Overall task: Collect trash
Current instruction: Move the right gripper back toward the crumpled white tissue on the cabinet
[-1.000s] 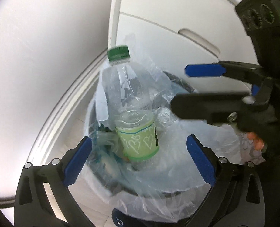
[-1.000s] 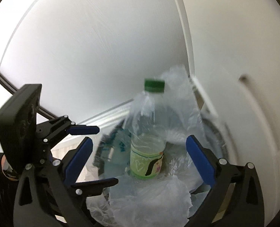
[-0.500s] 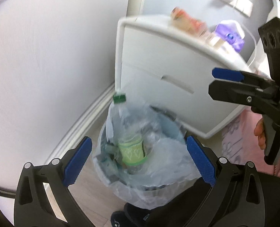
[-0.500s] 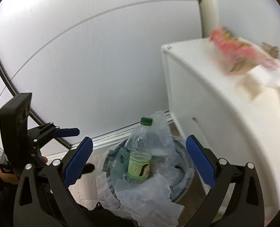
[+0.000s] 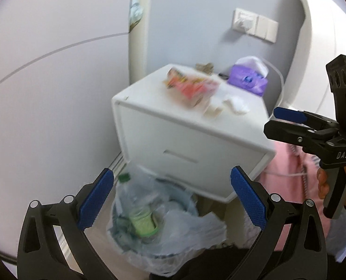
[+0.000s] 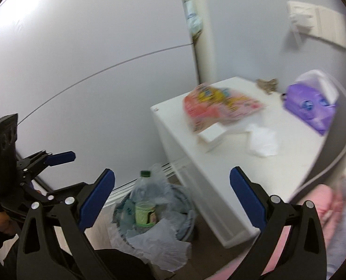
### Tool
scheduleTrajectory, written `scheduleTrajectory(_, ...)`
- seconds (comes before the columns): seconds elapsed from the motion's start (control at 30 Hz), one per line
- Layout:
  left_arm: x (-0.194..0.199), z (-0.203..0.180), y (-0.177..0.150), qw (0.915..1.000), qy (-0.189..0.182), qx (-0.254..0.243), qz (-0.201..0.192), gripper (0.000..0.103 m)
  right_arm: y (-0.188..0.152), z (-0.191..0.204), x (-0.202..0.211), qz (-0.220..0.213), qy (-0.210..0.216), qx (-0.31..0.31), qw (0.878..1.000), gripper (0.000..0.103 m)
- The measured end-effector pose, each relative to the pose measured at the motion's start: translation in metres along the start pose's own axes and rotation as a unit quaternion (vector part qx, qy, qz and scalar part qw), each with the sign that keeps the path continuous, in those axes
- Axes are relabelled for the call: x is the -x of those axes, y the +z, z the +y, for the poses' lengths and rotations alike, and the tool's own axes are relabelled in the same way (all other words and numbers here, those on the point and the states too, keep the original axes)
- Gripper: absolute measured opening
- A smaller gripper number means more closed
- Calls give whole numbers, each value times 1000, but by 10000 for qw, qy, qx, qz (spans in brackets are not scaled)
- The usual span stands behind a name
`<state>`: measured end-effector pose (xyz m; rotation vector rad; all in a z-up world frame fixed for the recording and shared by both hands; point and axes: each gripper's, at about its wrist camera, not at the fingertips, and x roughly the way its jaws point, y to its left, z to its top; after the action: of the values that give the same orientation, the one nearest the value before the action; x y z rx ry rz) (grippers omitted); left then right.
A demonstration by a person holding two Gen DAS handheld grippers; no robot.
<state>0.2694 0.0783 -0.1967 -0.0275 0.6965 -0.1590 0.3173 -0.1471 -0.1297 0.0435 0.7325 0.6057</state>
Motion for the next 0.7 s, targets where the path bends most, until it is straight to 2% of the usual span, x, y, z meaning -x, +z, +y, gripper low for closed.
scheduleTrajectory(0.17,4,-30,16,9996,-112,-207,-126,97,-2,-19,20,-160,-319,-134,9993,96)
scheduleTrajectory(0.33,6,-61,31,9982,-379,-379,-265,97,1,-30,38,-253,-639,-90,9976,96)
scheduleTrajectory(0.5,2,-84,42,9959,-665,-546,-262,97,4,-39,55,-399,-791,-125,9960,96)
scheduleTrajectory(0.7,1,-101,53,9934,-767,-754,-403,97,7,-57,63,-373,-954,-356,9941,96)
